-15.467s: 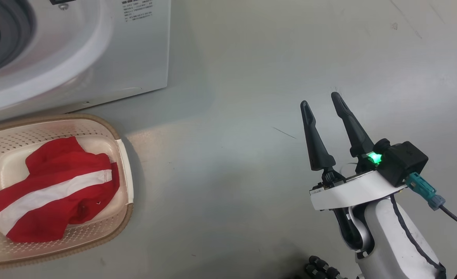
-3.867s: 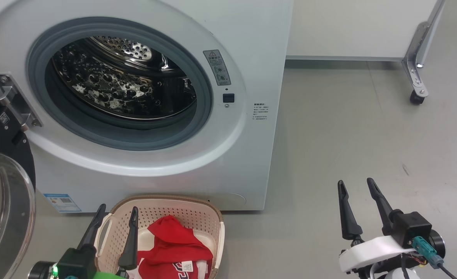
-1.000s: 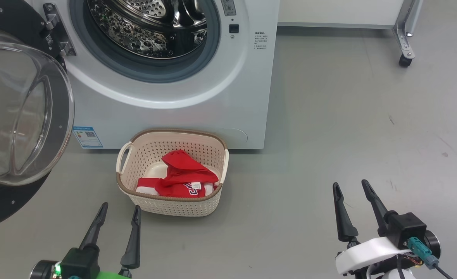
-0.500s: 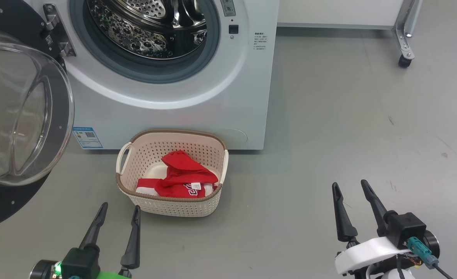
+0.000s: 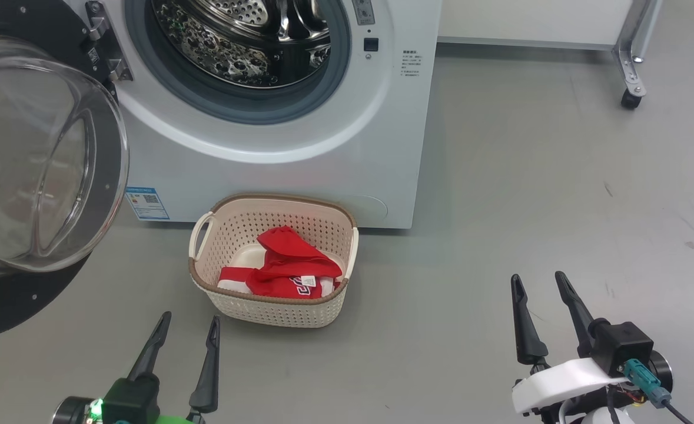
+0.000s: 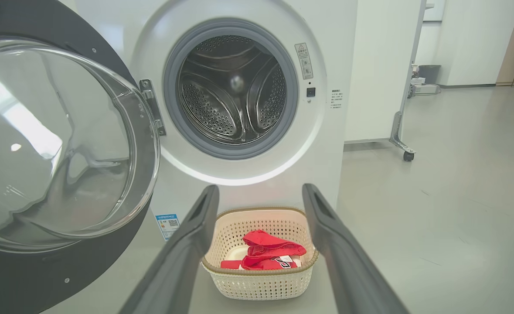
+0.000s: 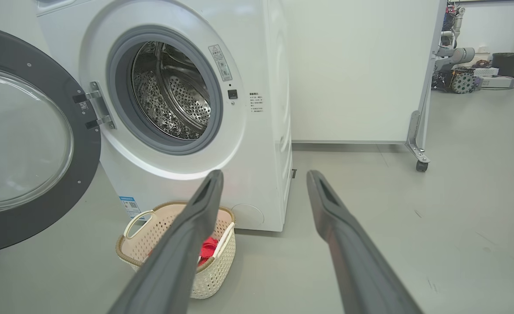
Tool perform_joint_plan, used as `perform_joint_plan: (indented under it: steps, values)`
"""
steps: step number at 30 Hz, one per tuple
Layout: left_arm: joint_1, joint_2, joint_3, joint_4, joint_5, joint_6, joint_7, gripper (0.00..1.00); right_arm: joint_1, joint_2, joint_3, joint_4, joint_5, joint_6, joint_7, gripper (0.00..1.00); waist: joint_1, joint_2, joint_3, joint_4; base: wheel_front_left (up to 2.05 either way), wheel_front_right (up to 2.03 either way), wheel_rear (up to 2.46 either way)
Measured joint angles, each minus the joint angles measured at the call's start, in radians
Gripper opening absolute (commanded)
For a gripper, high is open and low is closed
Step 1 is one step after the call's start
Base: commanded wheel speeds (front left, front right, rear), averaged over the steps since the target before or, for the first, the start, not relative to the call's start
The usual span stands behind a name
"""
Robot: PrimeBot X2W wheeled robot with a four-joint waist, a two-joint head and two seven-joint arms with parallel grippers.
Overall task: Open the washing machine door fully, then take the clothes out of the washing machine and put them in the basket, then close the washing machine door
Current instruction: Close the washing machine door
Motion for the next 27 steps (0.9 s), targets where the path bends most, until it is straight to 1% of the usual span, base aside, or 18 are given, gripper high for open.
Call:
perform_joint_plan:
  steps: [6,12,18,24,25,27]
  values:
    - [0.0,0.0,-0.005,0.0,0.004,0.0,0.0,1.0,0.001,0.0,0.011,-0.006,0.008,0.002,0.0,1.0,0.0,0.0,0.002,0.04,0.0,0.0,0.0]
    - [0.0,0.0,-0.005,0.002,0.01,0.0,0.0,1.0,0.002,0.0,0.013,-0.011,0.013,0.002,0.0,1.0,0.0,0.0,0.004,0.094,0.0,0.0,0.0]
    - [0.0,0.0,-0.005,0.003,0.027,0.001,0.0,1.0,0.003,0.0,0.017,-0.014,0.013,0.011,0.0,1.0,0.0,0.0,0.003,0.161,0.0,0.0,0.0]
    - [0.0,0.0,-0.003,0.003,0.028,0.008,0.0,1.0,0.004,0.0,0.033,-0.016,0.015,0.012,0.0,1.0,0.0,0.0,0.002,0.238,0.0,0.0,0.0]
    - [0.0,0.0,-0.003,0.003,0.028,0.008,0.0,1.0,0.004,0.0,0.033,-0.016,0.015,0.012,0.0,1.0,0.0,0.0,0.002,0.238,0.0,0.0,0.0]
    - [0.0,0.001,0.0,0.003,0.031,0.009,0.0,1.0,0.005,0.0,0.041,-0.016,0.016,0.015,0.0,1.0,0.0,0.0,0.002,0.265,0.0,0.0,0.0]
